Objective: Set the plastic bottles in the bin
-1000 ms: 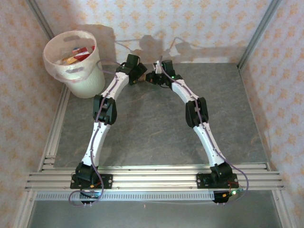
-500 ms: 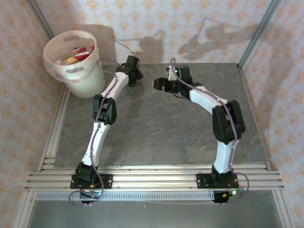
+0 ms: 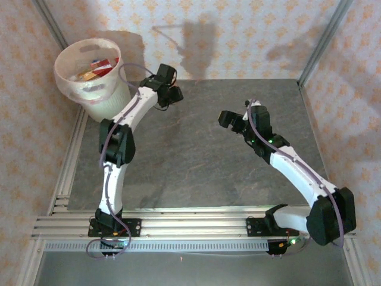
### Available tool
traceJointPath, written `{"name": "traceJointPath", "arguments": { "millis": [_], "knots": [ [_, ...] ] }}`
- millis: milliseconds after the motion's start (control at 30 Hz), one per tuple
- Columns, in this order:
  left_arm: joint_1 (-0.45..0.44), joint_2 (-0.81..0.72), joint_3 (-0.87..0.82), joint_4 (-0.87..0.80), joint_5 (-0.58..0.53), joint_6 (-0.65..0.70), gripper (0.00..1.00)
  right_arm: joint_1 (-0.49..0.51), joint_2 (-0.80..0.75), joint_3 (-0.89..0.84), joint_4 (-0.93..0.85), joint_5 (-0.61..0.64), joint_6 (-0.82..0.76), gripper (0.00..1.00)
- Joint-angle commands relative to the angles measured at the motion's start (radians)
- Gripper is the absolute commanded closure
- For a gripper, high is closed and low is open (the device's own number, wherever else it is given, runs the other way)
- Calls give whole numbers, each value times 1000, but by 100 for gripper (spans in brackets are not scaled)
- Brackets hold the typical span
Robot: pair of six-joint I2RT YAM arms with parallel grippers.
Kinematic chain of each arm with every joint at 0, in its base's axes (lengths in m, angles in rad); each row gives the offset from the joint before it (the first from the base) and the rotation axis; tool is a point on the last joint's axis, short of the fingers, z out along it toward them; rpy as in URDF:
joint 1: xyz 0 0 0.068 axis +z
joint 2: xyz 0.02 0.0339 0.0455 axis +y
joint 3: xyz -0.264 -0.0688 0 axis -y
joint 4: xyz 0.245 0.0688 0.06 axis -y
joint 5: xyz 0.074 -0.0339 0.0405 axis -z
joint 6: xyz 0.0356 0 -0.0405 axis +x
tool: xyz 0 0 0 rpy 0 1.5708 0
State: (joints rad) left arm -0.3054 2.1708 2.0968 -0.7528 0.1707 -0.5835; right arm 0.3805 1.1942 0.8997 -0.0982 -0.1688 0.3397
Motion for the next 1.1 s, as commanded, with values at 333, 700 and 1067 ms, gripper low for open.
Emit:
{"name": "traceJointPath", "arguments": {
  "millis": [333,700,1067],
  "knots": [
    [181,-178,463,-447,-254,167,50,-4,-34,41,-64,128,-4,1],
    [323,-188,370,-248,-546,-208,51,-4,-37,69,-112,100,20,1],
    [422,-43,414,-215,-503,-541,42,-4,-16,175,-202,72,8,1]
  ]
}}
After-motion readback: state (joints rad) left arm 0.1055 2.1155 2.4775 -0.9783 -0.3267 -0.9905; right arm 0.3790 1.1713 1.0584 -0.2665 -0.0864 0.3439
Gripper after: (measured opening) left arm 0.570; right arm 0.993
